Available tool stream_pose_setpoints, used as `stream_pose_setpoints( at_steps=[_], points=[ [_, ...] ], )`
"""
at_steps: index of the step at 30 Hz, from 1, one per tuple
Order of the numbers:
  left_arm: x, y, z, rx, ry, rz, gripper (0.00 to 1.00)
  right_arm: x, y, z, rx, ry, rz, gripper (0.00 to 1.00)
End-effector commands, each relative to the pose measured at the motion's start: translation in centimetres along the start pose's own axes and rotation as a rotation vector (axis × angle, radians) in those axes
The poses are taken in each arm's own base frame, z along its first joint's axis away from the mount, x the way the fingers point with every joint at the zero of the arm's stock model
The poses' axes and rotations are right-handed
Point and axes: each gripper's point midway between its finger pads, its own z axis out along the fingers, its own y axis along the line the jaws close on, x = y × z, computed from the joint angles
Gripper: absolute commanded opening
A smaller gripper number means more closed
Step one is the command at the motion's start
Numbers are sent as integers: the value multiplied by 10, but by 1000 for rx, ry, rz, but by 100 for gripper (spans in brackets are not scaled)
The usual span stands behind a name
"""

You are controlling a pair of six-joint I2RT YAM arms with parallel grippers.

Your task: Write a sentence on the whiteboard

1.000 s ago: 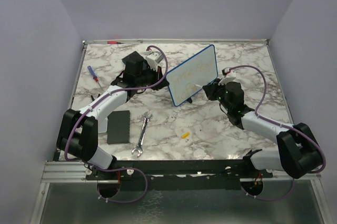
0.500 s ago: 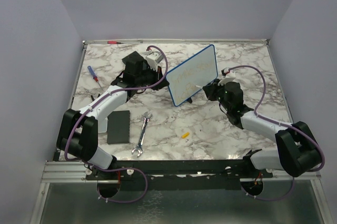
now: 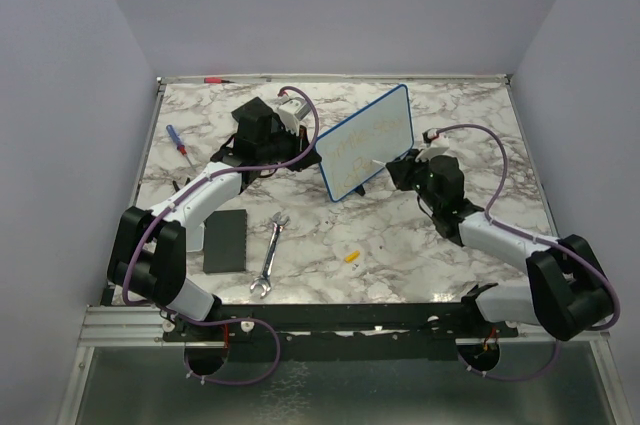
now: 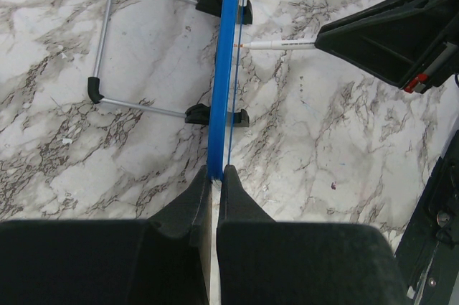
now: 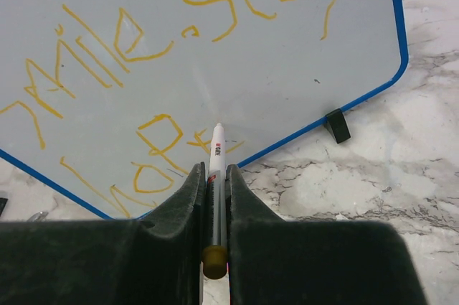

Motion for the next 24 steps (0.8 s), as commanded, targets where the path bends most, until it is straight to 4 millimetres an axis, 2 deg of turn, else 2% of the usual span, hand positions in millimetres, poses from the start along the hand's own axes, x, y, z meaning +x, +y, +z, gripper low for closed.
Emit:
stream_pose_setpoints(
  at_steps=[1,13,19,24],
  points=[
    [9,-3,-1,-4,39,-1,0,-11,-2,-9,27,-31,0,1],
    [9,-4,-1,-2,39,-1,0,-21,-10,-11,58,-30,-28,1],
    [8,-4,-2,-1,36,1,0,-22,-7,-7,40,-32,-21,1],
    [9,-4,-1,-3,38,-1,0,-34,-3,-7,36,-68,-12,1]
  ],
)
